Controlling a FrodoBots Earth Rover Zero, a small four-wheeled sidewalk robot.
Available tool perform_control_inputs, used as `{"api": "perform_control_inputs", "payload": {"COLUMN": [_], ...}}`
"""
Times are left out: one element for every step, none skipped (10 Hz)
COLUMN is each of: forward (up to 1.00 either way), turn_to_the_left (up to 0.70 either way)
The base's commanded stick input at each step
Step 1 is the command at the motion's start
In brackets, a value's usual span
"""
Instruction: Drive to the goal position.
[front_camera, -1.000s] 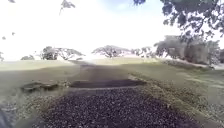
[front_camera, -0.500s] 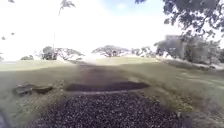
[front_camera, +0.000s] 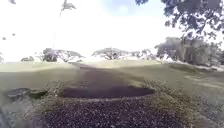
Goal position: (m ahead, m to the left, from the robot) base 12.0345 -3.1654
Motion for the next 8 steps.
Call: {"api": "perform_control_inputs", "payload": {"forward": [0.50, 0.50, 0.50, 0.50, 0.50, 0.50, 0.50, 0.50], "turn_to_the_left": [0.00, 0.00, 0.00, 0.00, 0.00, 0.00, 0.00, 0.00]}}
